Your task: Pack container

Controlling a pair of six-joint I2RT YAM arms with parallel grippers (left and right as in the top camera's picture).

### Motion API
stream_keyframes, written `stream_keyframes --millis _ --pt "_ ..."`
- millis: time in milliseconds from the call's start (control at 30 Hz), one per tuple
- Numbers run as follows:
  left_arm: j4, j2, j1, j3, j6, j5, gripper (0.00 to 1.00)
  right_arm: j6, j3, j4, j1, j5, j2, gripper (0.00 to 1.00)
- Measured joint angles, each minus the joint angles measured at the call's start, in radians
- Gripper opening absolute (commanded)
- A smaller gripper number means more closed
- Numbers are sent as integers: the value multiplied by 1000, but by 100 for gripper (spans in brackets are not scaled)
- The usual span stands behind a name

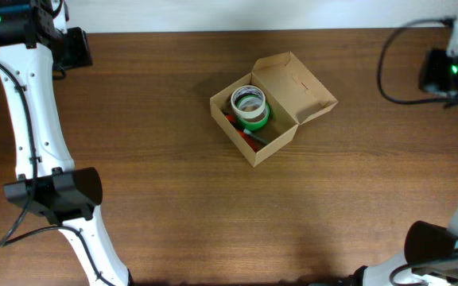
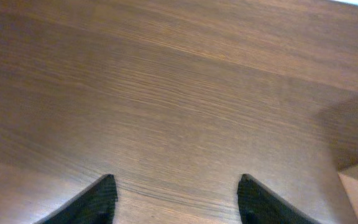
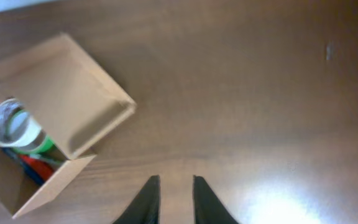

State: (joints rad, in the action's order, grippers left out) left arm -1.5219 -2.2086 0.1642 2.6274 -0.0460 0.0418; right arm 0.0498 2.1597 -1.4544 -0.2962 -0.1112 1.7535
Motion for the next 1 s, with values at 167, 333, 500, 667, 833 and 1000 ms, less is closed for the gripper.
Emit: stream_keyframes --millis 167,333,500,667,833,1000 --pt "8 0 -20 -56 55 -39 27 -56 -246 116 -13 -15 25 10" --pt "40 0 -100 -143 107 -47 27 -88 -454 245 21 -60 100 7" --pt "69 0 -187 -174 127 -47 30 -105 -523 324 82 -129 213 6" --pt "72 0 -229 -174 133 -38 31 -107 -525 429 148 -190 318 5" --pt "68 0 -231 -174 134 -31 31 -110 -528 567 198 -233 377 6" --pt "68 0 -230 -174 134 -27 34 -113 -528 665 228 -260 381 5"
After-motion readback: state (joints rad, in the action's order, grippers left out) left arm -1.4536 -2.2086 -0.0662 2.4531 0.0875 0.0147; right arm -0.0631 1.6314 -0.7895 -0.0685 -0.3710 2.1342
